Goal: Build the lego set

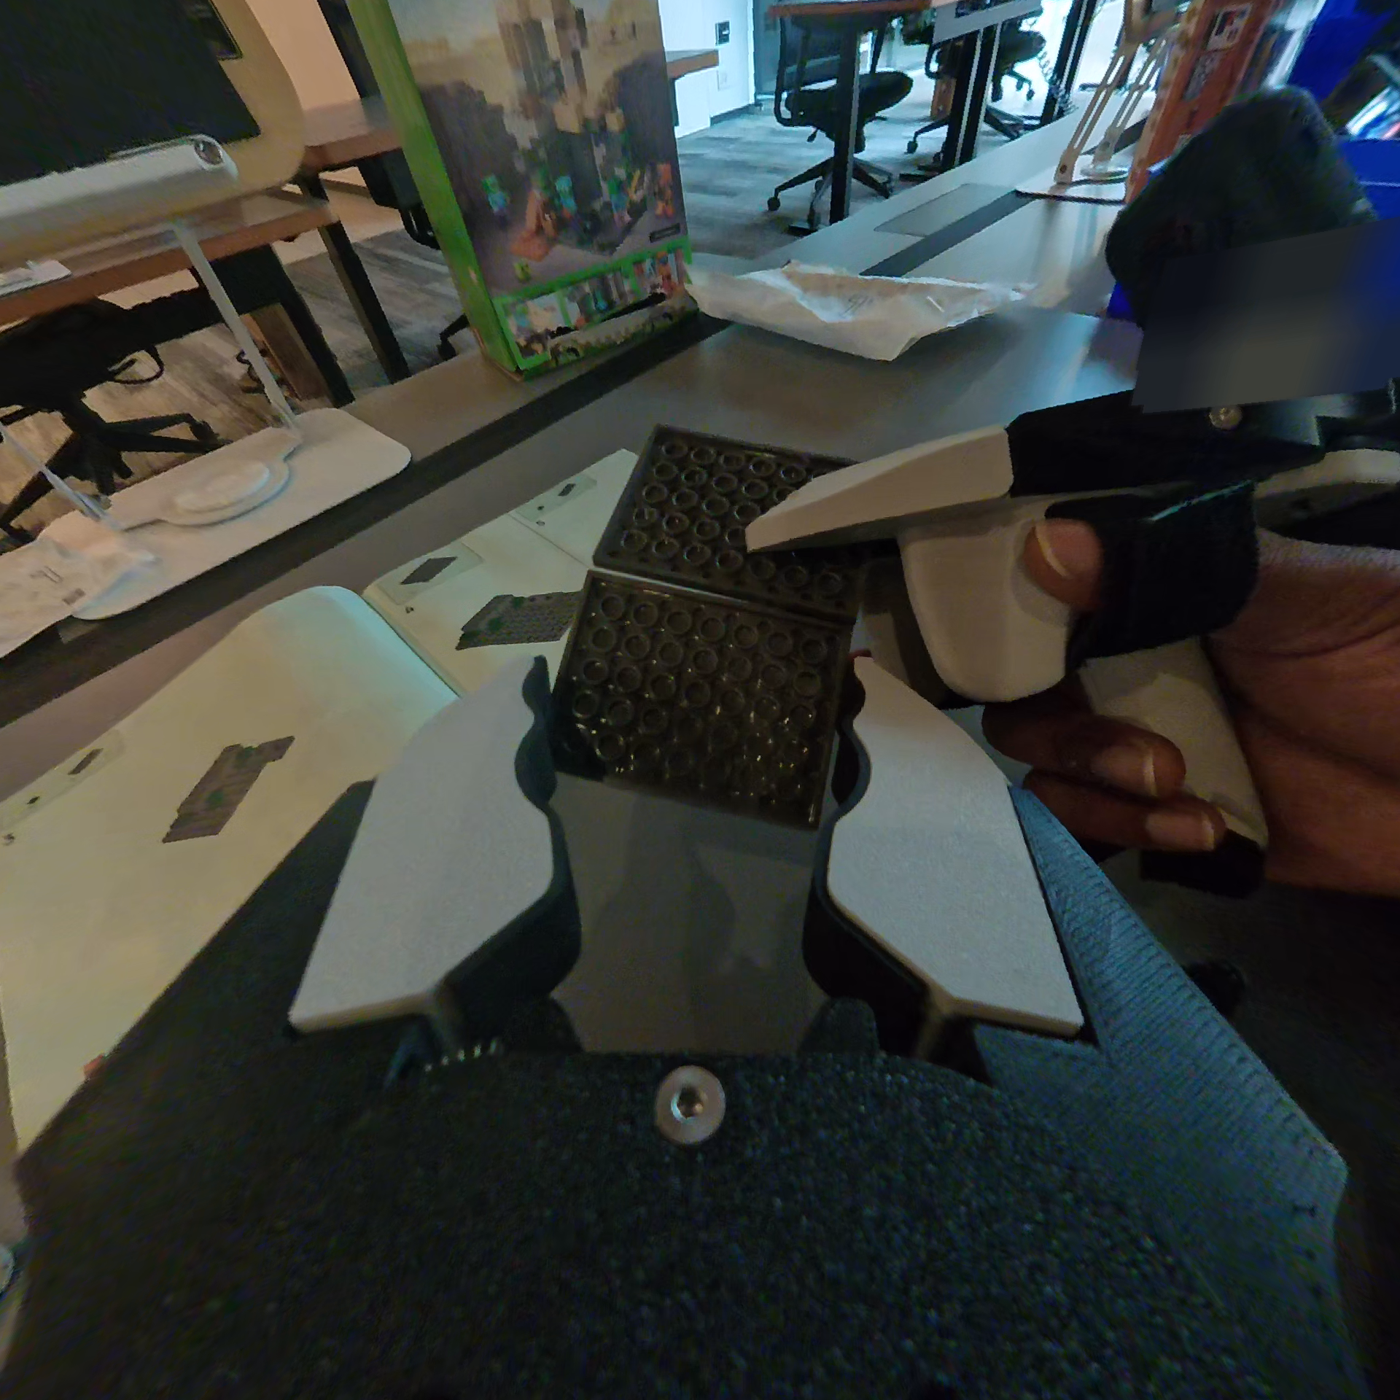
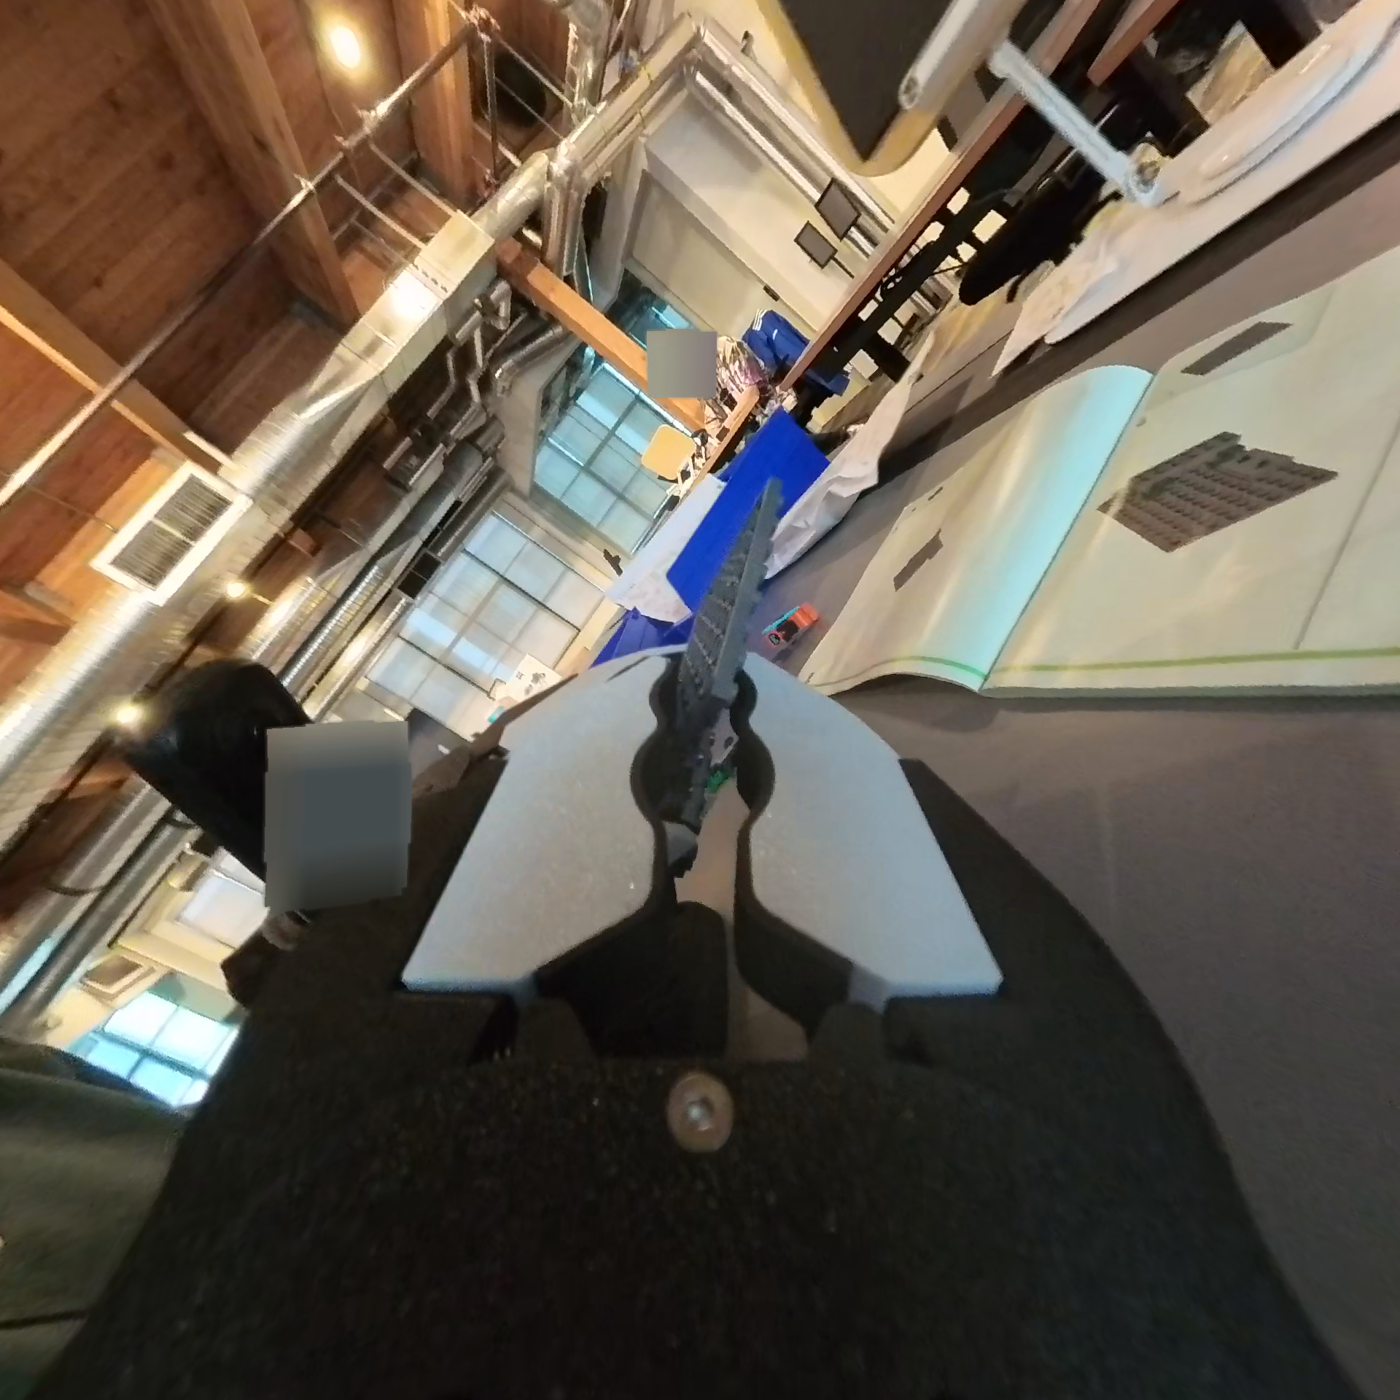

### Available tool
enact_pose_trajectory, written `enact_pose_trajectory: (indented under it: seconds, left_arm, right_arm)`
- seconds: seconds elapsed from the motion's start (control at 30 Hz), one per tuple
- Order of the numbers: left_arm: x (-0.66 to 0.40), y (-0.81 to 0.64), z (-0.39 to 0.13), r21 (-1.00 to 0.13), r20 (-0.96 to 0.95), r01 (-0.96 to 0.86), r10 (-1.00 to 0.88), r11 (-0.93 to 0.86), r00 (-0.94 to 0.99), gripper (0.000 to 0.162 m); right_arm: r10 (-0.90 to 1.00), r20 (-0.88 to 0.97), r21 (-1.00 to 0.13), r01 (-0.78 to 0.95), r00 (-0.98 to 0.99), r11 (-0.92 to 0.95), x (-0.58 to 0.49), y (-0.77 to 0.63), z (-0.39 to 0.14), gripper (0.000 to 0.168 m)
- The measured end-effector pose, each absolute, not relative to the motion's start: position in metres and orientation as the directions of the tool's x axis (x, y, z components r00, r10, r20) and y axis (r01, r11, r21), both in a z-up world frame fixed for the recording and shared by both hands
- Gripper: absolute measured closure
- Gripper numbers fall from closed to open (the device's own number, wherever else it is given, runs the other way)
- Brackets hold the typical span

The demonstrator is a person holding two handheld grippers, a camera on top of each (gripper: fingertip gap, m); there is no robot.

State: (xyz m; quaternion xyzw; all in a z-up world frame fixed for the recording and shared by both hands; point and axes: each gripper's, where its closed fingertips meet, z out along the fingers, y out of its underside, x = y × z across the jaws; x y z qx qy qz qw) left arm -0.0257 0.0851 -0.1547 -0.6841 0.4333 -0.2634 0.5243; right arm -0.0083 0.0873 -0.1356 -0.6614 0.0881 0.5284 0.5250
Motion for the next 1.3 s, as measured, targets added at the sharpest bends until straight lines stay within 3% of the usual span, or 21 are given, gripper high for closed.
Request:
enact_pose_trajectory:
  seconds: [0.03, 0.53, 0.93, 1.3]
  left_arm:
    - [-0.026, 0.085, -0.154, -0.946, -0.095, -0.315, -0.869, -0.072, 0.486, 0.089]
    - [-0.029, 0.079, -0.142, -0.965, -0.044, -0.25, -0.893, -0.078, 0.448, 0.09]
    - [-0.04, 0.075, -0.119, -0.992, 0.034, -0.094, -0.893, -0.085, 0.449, 0.09]
    - [-0.042, 0.073, -0.12, -0.992, 0.012, -0.106, -0.897, -0.065, 0.441, 0.09]
  right_arm:
    - [0.442, -0.789, -0.605, -0.665, 0.428, -0.438, -0.009, 0.087, -0.135, 0.156]
    - [0.509, -0.73, -0.683, -0.518, 0.456, -0.515, -0.015, 0.076, -0.126, 0.15]
    - [0.583, -0.647, -0.762, -0.371, 0.491, -0.531, -0.032, 0.076, -0.099, 0.152]
    - [0.577, -0.648, -0.759, -0.359, 0.498, -0.543, -0.032, 0.073, -0.105, 0.15]
